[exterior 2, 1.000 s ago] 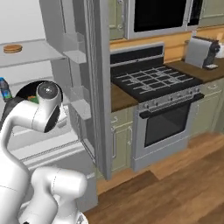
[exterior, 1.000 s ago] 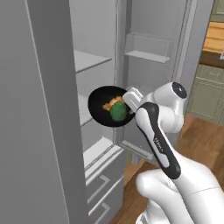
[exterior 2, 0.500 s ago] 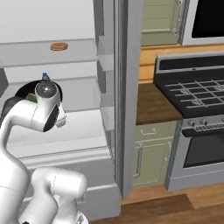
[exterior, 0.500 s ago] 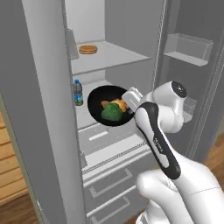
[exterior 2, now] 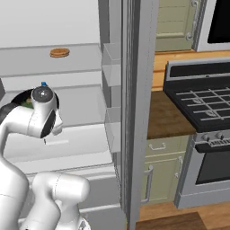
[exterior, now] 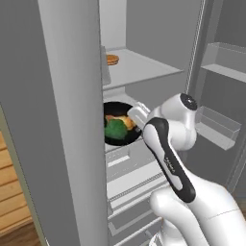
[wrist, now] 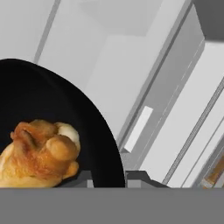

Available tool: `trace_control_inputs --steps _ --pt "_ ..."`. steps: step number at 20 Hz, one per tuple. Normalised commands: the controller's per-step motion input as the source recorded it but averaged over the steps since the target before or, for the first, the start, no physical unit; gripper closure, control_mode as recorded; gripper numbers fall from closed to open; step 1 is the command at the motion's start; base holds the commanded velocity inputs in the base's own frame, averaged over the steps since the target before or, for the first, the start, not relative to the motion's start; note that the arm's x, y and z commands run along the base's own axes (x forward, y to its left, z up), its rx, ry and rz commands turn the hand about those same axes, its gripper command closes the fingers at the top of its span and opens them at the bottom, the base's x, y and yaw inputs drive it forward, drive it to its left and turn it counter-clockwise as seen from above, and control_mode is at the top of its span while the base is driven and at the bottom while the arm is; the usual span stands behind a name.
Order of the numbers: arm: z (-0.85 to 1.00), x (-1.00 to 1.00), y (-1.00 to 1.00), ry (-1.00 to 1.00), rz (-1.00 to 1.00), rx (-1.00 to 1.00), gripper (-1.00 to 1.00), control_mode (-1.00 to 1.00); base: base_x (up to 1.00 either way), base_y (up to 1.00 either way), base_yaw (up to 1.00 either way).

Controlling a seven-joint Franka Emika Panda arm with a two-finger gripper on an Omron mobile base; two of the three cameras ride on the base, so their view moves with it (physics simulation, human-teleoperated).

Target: Pick the chicken drumstick and broccoli from their plates and place them in the bowl. Then put the bowl in the fridge.

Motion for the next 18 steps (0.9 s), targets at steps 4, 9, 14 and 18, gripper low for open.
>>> trace_control_inputs --steps 4,9,14,18 --pt "-0.68 0.20 1.00 0.30 0.00 -0.06 1.00 -1.00 0.00 0.00 0.00" --pt "-0.01 0.67 0.78 0.00 -0.06 -0.02 1.00 -1.00 0.00 0.00 0.00" --pt "-0.15 0.47 0.26 0.01 -0.04 -0.06 1.00 -1.00 0.00 0.00 0.00" --pt "-0.49 0.32 0.19 0.13 0.00 -0.14 1.00 -1.00 0.00 0.00 0.00"
